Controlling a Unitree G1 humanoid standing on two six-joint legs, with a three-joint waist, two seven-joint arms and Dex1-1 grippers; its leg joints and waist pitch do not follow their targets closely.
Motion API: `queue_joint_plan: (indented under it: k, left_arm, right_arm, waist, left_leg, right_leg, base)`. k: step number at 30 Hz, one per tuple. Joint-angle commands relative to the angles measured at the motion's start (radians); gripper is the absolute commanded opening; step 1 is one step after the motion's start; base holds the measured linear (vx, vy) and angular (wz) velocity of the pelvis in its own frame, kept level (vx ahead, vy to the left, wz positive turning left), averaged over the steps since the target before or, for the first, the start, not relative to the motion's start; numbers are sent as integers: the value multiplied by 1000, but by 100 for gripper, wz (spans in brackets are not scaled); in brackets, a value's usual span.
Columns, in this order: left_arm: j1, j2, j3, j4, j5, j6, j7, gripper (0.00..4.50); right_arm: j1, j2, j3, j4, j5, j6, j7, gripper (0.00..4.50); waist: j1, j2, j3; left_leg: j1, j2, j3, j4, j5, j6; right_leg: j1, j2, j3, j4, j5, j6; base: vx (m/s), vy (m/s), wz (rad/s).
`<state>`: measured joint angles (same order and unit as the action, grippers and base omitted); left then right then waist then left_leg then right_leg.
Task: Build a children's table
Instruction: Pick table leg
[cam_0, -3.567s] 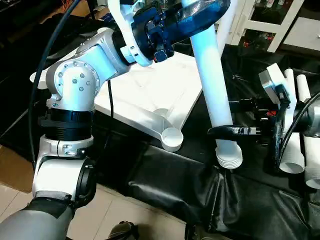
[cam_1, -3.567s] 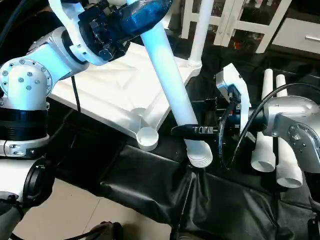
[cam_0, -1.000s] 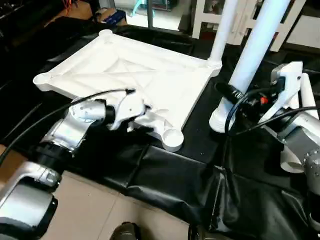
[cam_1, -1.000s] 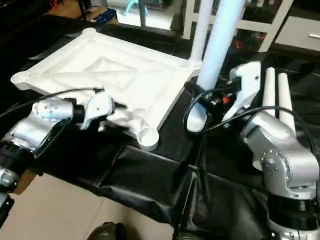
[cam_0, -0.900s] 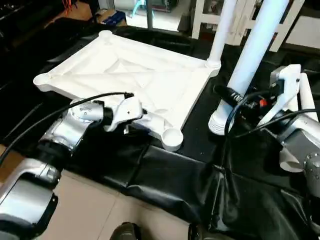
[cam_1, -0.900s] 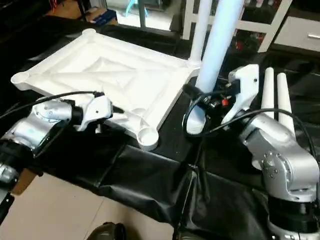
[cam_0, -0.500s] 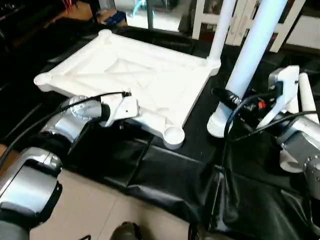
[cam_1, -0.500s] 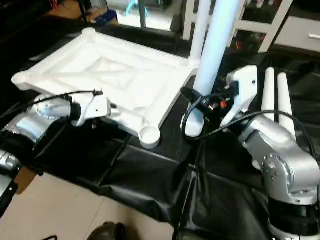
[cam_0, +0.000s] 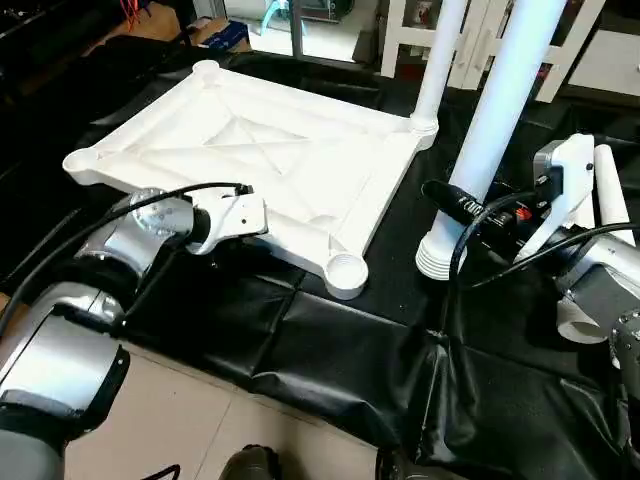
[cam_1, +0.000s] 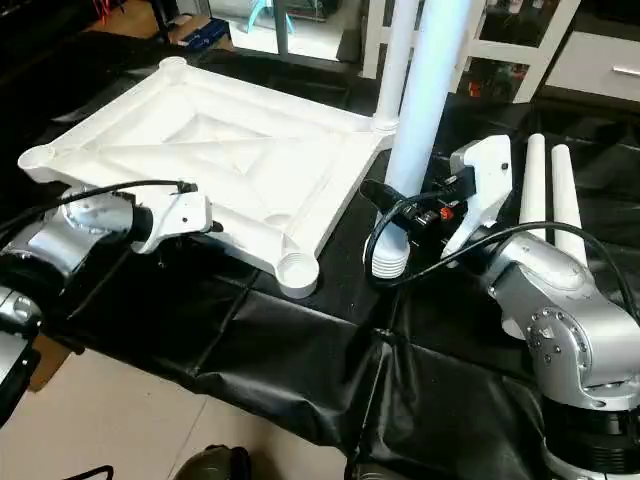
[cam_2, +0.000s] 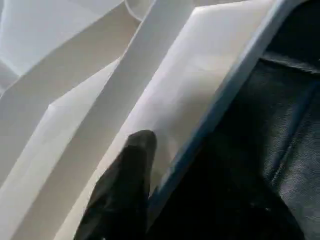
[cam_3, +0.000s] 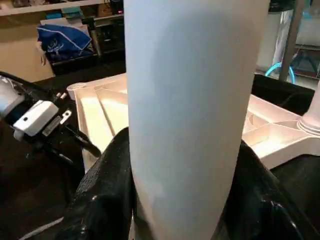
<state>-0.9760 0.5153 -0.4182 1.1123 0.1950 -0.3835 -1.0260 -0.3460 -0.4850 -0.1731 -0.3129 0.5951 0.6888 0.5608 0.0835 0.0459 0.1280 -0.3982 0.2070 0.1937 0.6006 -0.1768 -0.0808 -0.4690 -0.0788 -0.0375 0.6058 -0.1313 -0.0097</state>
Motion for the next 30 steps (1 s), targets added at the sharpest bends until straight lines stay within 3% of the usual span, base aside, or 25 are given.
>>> queue_joint_plan:
  k: [1, 5, 9, 14, 17, 18, 19, 21, 25, 29, 30]
  left_arm:
    - [19, -9, -8, 19, 21, -2, -28, 144]
    - [48, -23, -23, -8, 25, -12, -66, 134]
    - [80, -40, -15, -70, -4, 2, -106, 94]
    - [129, -44, 2, -196, -43, 39, -141, 74]
    - [159, -40, 6, -267, -58, 57, -154, 55]
    - [203, -36, 12, -366, -82, 86, -167, 51]
    - [211, -35, 13, -383, -87, 93, -170, 46]
    - [238, -33, 20, -440, -102, 118, -177, 35]
    - [310, -22, 34, -587, -136, 200, -187, 14]
    - [346, -32, 51, -619, -120, 168, -122, 1]
    - [345, -35, 60, -611, -113, 152, -94, 1]
  right_arm:
    - [-2, -10, 6, -20, 12, 5, 14, 181]
    - [-6, -11, 7, -16, 10, 3, 16, 181]
    - [-8, -6, 6, -15, 8, -5, 8, 181]
    - [-4, 2, 3, -20, 5, -7, -2, 181]
    - [-3, 5, 2, -23, 5, -6, -5, 181]
    - [-2, 10, -2, -26, 5, -7, -14, 181]
    - [-2, 12, -3, -26, 5, -8, -16, 181]
    - [-1, 17, -6, -28, 4, -10, -26, 181]
    - [13, 26, -6, -36, 2, -13, -39, 181]
    - [21, 39, -6, -39, -4, -22, -57, 181]
    - [20, 43, -6, -39, -6, -25, -63, 181]
  waist:
    - [-1, -6, -81]
    - [0, -5, -79]
    - [0, -6, -75]
    - [-1, -6, -74]
    - [-3, -6, -74]
    - [-4, -5, -76]
    - [-4, -5, -76]
    - [-7, -5, -79]
    - [-11, -4, -78]
    - [-18, -5, -77]
    - [-22, -4, -74]
  left_leg:
    - [20, 1, -6, -67, -177, 26]
    - [21, 3, -5, -69, -186, 29]
    - [22, 4, -5, -73, -205, 23]
    - [24, 5, -5, -76, -225, 14]
    - [22, 6, -7, -78, -217, 14]
    - [23, 7, -6, -78, -204, 16]
    - [22, 9, -7, -79, -193, 16]
    - [22, 6, -3, -76, -164, 30]
    - [21, 6, -2, -78, -150, 42]
    - [20, 5, 0, -78, -144, 54]
    - [21, 4, 0, -79, -164, 51]
  right_leg:
    - [85, -40, 32, -62, -158, -229]
    - [84, -42, 32, -66, -173, -233]
    - [82, -43, 33, -71, -224, -223]
    - [79, -42, 33, -75, -265, -208]
    - [81, -43, 33, -73, -253, -206]
    - [82, -42, 33, -71, -232, -208]
    - [83, -43, 34, -68, -213, -214]
    - [82, -38, 33, -65, -157, -228]
    - [84, -38, 32, -64, -133, -238]
    - [84, -36, 31, -66, -124, -236]
    - [82, -34, 30, -71, -161, -224]
  base:
    - [0, 0, 0]
    - [0, 0, 0]
    - [0, 0, 0]
    - [0, 0, 0]
    - [0, 0, 0]
    - [0, 0, 0]
    - [0, 0, 0]
    - [0, 0, 0]
    - [0, 0, 0]
    - [0, 0, 0]
    - [0, 0, 0]
